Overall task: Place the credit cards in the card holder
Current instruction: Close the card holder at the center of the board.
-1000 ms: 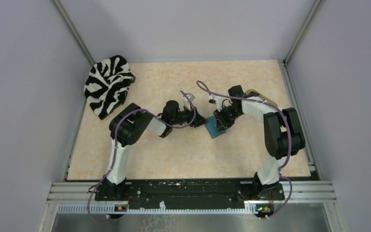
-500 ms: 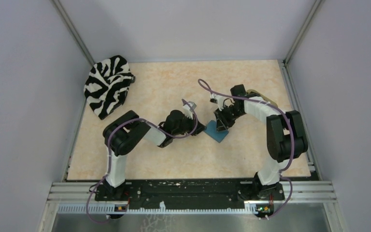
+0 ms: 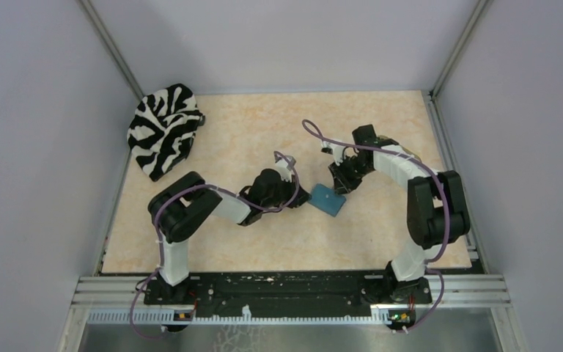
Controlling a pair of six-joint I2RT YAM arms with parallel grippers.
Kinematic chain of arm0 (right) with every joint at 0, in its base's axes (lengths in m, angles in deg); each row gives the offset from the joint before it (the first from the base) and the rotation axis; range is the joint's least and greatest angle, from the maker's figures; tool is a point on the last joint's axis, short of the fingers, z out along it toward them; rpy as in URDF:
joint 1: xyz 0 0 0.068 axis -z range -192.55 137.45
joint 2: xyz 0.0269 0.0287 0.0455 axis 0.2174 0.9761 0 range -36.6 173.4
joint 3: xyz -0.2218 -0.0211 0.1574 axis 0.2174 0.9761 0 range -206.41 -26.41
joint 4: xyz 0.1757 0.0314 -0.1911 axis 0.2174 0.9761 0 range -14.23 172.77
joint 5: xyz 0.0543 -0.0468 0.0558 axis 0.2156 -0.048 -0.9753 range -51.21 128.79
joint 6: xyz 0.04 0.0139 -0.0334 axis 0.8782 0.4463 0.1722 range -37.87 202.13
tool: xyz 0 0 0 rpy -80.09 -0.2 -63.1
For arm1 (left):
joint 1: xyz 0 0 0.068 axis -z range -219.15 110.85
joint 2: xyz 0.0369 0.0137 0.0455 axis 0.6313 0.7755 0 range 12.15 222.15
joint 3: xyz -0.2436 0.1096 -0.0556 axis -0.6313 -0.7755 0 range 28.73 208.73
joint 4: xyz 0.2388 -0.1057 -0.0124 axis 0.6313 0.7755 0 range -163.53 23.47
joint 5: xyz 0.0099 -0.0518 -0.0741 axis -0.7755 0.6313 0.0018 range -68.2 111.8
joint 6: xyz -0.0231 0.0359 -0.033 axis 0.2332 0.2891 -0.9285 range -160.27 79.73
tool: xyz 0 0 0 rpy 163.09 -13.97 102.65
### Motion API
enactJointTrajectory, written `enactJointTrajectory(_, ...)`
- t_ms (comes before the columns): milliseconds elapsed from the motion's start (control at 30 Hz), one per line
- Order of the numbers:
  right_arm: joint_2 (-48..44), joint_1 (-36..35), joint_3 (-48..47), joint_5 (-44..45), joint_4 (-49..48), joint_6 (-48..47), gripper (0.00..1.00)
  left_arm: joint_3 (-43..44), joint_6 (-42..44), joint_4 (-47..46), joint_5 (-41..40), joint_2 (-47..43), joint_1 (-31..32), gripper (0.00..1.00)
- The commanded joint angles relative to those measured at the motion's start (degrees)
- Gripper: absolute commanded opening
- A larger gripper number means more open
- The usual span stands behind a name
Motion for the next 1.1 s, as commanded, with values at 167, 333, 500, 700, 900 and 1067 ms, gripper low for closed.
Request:
enactJointTrajectory(167, 3.6, 0.2, 2.1, 5.7, -2.0, 0.4, 0.12, -3.3, -1.9, 1.4, 0.5, -8.9, 0.2, 0.33)
enactJointTrajectory(333, 3.4, 0.2, 2.7, 5.1, -2.1, 0.5, 0.1, -1.5, -5.7, -4.1, 8.0, -8.0, 0.1, 0.31)
enactJointTrajectory(500, 2.7, 0.2, 2.7, 3.5, -1.8, 0.5, 0.11, 4.1, -9.5, -4.2, 12.0, -1.3, 0.1, 0.22)
enactJointTrajectory(700, 2.1, 0.3, 2.4, 1.4, -1.2, 0.0, 0.13, 9.2, -9.8, -0.2, 11.6, 5.8, 0.1, 0.13)
enactJointTrajectory(900, 0.0, 2.3, 0.2, -3.1, 1.1, -1.4, 0.17, 9.4, -8.0, 4.1, 8.7, 7.3, 0.1, 0.09)
enactJointTrajectory(1067, -2.7, 4.3, -5.4, -6.3, 3.1, -1.3, 0.31, 8.2, -8.0, 4.0, 8.5, 7.2, 0.1, 0.08)
